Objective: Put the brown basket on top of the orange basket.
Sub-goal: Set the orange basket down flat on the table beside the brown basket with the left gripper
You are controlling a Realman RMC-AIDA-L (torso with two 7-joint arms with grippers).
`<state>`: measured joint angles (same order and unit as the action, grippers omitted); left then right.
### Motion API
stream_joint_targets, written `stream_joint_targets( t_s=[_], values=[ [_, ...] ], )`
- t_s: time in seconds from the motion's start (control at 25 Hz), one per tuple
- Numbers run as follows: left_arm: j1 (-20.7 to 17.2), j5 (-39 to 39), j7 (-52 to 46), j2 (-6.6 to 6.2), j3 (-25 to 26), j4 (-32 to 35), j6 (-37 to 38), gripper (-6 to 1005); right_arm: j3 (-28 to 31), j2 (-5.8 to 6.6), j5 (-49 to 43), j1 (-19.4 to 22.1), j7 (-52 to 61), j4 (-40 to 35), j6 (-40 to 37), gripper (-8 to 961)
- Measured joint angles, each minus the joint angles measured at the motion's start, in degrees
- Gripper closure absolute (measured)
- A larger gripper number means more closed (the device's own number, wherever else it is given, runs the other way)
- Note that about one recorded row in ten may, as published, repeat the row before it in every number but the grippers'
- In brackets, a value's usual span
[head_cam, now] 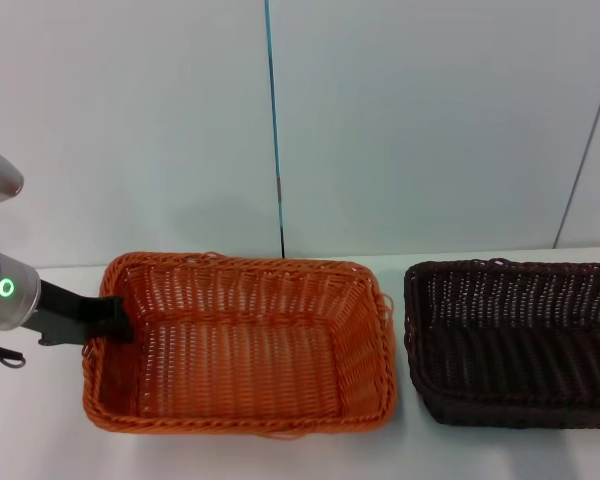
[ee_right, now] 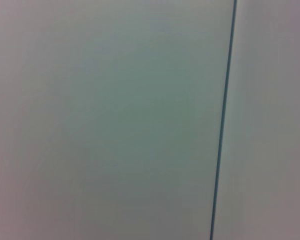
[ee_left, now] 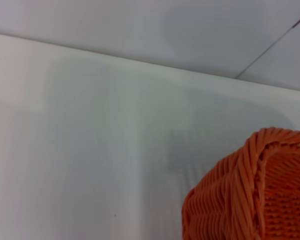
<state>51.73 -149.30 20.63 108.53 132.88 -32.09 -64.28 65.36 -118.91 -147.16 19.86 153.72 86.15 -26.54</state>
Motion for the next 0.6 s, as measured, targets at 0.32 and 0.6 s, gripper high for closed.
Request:
stream_joint_targets(
  t_s=[0.32, 0.6],
  values=[
    [0.25, 0.09, 0.41, 0.98, -0.50, 1.90, 2.48, 879, -0.06, -0.08, -0.94, 0.10, 0.00, 0.06, 0.00, 26],
    [0.51, 0.33, 1.34, 2.30, -0.54, 2.12, 4.26, 879, -0.06, -0.09, -0.94, 0.06, 0.00, 0.07, 0.00, 26]
  ],
)
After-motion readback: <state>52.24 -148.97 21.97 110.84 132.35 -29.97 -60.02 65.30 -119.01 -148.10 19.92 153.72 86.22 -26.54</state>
